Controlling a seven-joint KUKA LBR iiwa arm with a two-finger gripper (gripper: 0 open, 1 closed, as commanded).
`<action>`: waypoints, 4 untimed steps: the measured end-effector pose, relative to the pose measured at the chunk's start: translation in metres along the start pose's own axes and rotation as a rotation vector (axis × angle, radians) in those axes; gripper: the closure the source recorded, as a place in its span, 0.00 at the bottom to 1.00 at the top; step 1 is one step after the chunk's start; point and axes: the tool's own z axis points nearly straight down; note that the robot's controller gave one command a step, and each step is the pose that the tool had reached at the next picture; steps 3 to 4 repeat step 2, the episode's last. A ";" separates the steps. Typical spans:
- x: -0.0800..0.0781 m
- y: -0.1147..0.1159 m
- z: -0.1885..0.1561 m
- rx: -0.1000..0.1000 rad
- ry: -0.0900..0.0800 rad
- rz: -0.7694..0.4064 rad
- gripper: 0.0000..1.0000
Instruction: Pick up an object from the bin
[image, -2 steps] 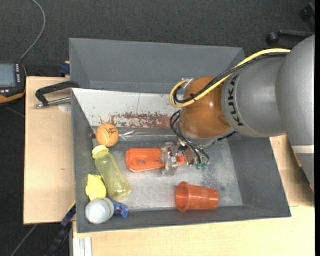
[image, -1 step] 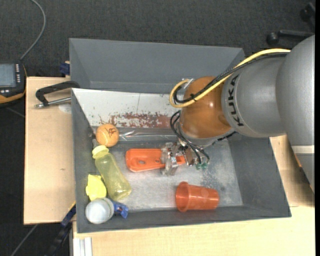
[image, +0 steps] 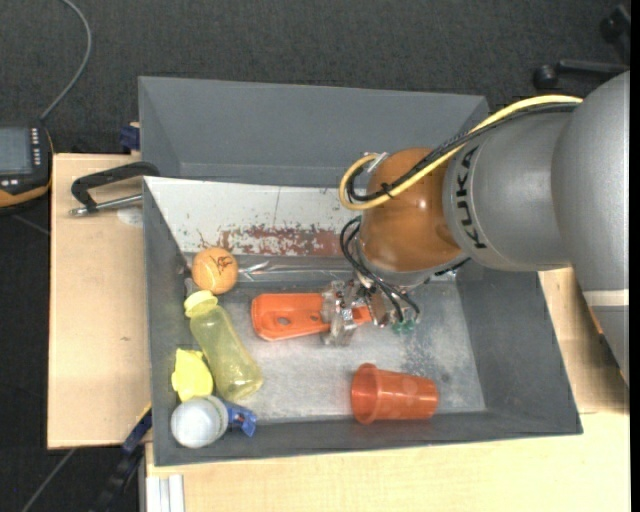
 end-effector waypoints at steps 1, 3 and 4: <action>-0.022 -0.012 0.002 -0.001 -0.003 0.018 1.00; -0.026 -0.022 0.002 -0.002 -0.005 0.040 1.00; -0.026 -0.022 0.002 -0.002 -0.005 0.040 1.00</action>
Offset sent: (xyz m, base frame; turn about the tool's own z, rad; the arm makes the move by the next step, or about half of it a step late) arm 0.0255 -0.0213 -0.0038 0.0467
